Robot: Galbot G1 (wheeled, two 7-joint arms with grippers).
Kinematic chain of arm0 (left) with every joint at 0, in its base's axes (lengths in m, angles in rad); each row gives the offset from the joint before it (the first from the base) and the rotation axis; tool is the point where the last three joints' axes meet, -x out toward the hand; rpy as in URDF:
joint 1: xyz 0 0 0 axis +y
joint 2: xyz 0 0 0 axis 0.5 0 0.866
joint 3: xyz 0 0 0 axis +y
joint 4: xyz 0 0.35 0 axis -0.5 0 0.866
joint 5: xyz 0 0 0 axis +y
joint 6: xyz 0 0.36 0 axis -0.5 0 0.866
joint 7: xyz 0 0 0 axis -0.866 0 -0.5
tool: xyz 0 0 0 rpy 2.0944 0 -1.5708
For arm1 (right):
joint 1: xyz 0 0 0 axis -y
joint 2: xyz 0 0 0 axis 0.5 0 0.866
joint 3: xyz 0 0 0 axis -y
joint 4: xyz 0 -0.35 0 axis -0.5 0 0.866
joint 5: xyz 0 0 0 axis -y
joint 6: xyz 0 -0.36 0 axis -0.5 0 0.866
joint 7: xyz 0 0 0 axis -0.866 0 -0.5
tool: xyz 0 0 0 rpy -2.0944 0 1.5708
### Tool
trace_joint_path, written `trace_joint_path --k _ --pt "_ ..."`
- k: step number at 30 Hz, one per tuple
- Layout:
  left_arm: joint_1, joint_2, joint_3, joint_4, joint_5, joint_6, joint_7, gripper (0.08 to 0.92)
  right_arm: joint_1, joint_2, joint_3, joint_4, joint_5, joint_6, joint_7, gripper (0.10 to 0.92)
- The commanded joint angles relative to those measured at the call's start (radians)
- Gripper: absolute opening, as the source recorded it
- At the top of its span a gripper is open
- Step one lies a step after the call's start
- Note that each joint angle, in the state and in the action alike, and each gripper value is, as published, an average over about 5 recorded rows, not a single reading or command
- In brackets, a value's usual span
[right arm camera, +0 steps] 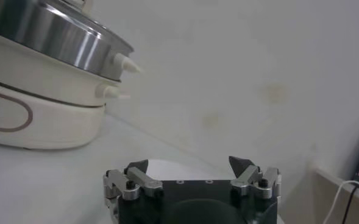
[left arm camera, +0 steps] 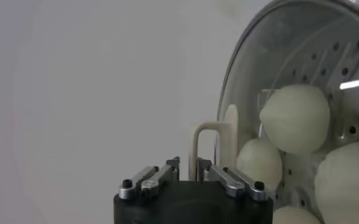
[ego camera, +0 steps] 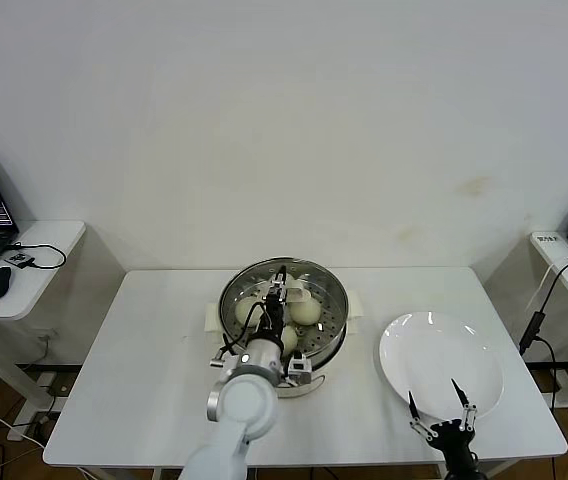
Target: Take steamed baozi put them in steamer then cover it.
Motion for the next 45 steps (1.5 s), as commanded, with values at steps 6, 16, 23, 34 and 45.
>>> trace_joint_path --k 6,16,23,34,45 --pt "0.223 0.135 -0.033 -0.285 -0.142 -0.032 -0.052 0.655 0.0 0.001 0.001 -0.005 -0.001 -0.001 -0.001 0.823" --pt "0.586 0.277 -0.254 -0.458 -0.854 -0.26 -0.542 0.821 -0.003 -0.001 -0.007 -0.012 0.001 0.0 0.0 0.823" --pt "0.834 0.284 -0.505 -0.366 -1.566 -0.615 -0.642 0.823 -0.016 -0.016 -0.027 0.004 0.015 -0.005 -0.002 0.823" --pt "0.883 0.274 -0.499 -0.352 -1.809 -0.293 -0.724 0.823 -0.079 -0.077 -0.07 0.101 0.148 -0.06 -0.042 0.823" --pt "0.768 0.209 -0.618 -0.215 -1.881 -0.32 -0.383 0.823 -0.128 -0.113 -0.137 0.209 0.219 -0.109 -0.068 0.823"
